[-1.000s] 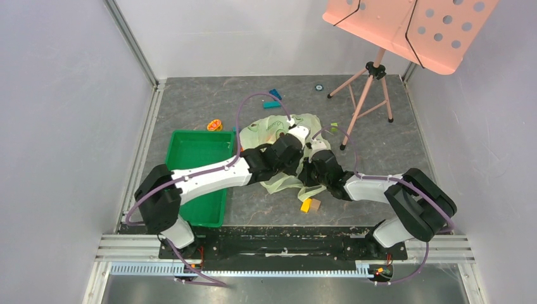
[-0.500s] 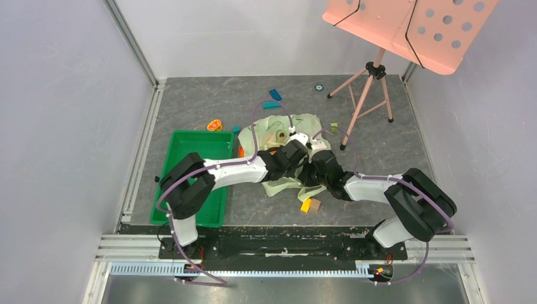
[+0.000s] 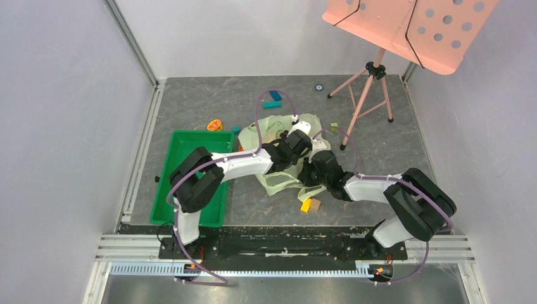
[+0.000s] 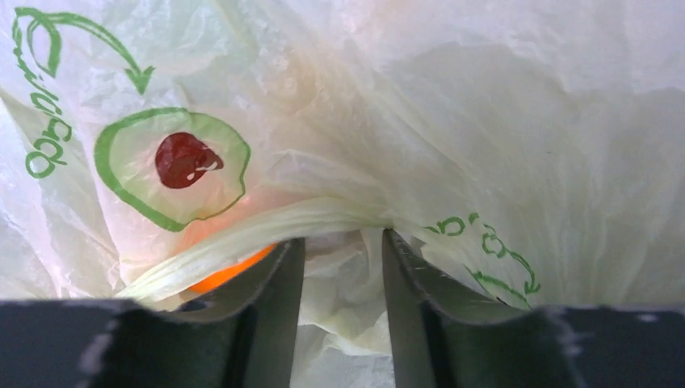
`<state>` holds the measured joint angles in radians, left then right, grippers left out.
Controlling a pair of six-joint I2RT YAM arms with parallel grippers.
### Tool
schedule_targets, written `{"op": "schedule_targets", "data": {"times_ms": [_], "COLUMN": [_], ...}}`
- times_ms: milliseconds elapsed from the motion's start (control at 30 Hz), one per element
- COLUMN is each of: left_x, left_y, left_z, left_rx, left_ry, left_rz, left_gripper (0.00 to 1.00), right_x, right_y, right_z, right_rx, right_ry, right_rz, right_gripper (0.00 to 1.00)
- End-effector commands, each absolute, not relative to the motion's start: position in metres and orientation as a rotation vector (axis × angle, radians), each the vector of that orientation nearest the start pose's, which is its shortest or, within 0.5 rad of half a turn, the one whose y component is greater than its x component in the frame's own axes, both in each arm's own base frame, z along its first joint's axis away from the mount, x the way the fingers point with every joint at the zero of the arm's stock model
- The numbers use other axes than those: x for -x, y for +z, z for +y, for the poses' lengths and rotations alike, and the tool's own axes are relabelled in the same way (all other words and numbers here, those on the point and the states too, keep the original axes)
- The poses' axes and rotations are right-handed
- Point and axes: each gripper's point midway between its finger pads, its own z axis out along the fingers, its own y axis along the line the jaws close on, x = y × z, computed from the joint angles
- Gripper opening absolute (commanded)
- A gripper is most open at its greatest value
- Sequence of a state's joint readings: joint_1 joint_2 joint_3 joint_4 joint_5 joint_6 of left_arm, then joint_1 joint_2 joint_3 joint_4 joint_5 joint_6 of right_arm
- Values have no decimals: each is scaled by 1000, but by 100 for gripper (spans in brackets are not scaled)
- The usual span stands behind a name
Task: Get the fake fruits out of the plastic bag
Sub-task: Take out the fake fruit from the plastic bag.
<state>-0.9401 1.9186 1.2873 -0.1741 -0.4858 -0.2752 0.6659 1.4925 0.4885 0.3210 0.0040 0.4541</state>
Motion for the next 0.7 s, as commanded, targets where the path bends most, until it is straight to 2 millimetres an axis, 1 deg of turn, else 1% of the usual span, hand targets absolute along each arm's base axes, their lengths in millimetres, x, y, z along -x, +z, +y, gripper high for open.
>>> {"op": "schedule_targets", "data": {"times_ms": [0,33,133,233,433,500,567,667], "left_x": [-364,-366,-371,-376,-385,-392,-396,-404], "left_y": [77,76,74,78,96,104,106,106], "left_z": [-332,-331,-329,-331,-336,-338,-333,-320], "left_rx": [-518,-518,-533,-546,-575,-565,-557,-527], "left_ry": [56,63,80,82,81,89,118,160], "left_rz": [2127,2125,2114,2089,2011,1979,1972,1981], "left_gripper": [53,56,63,67,72,74,74,75], "right_x": [-251,-251,-250,-250,-249,-248,-249,-249], "right_y": [-7,-7,-8,-9,-10,-11,-11,-11], "right_z": [221,222,222,221,220,220,220,220], "right_rx": [255,255,255,257,258,260,259,261], "right_ry": [542,542,542,539,534,536,535,534], "right_rz": [2394,2393,2396,2397,2402,2403,2404,2404], "right_gripper": [2,1,1,1,1,1,1,1]}}
